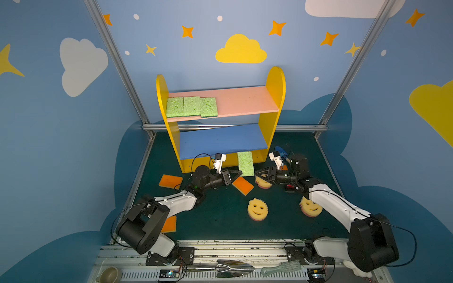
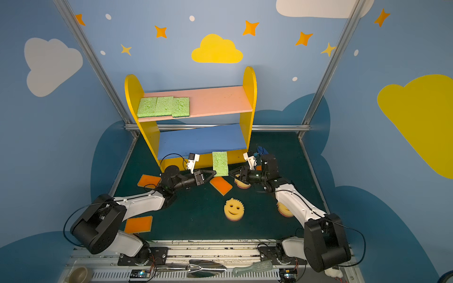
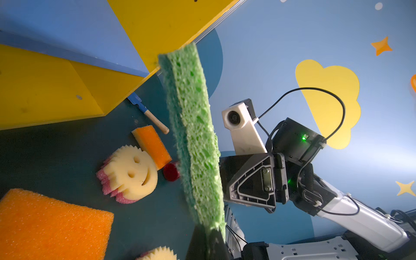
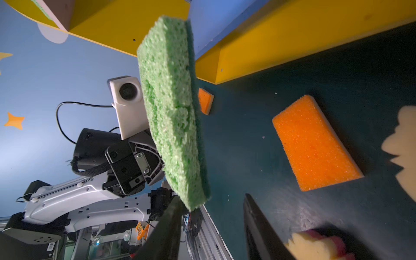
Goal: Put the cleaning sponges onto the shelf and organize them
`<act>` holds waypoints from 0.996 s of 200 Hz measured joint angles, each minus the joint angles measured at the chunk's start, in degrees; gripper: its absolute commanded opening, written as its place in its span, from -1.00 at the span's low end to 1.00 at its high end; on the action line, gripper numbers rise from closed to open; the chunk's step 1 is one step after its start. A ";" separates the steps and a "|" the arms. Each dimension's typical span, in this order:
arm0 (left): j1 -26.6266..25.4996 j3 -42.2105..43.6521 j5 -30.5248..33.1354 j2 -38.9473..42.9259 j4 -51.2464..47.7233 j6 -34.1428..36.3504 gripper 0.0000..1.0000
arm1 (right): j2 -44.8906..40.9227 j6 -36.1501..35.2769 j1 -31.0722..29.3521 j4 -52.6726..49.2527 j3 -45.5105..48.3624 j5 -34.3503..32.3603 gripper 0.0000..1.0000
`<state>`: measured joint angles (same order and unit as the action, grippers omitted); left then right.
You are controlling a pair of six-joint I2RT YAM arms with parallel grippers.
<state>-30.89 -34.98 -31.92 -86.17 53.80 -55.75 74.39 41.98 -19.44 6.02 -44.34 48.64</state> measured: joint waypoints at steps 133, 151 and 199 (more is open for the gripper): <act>0.42 -1.22 -2.25 -3.10 6.49 -5.55 -0.94 | 1.05 3.50 0.22 6.88 -0.02 4.35 -0.30; 0.42 -1.60 -2.25 -3.10 6.71 -5.84 -0.94 | 1.20 3.28 0.22 6.91 -0.15 4.42 -0.10; 0.42 -1.77 -2.27 -3.10 7.19 -6.69 -0.94 | 1.36 3.82 0.22 7.02 -0.24 4.50 -0.40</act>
<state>-30.48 -36.75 -34.20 -89.27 60.99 -62.43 75.75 45.80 -19.22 13.04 -44.58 53.15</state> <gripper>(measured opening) 0.050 0.354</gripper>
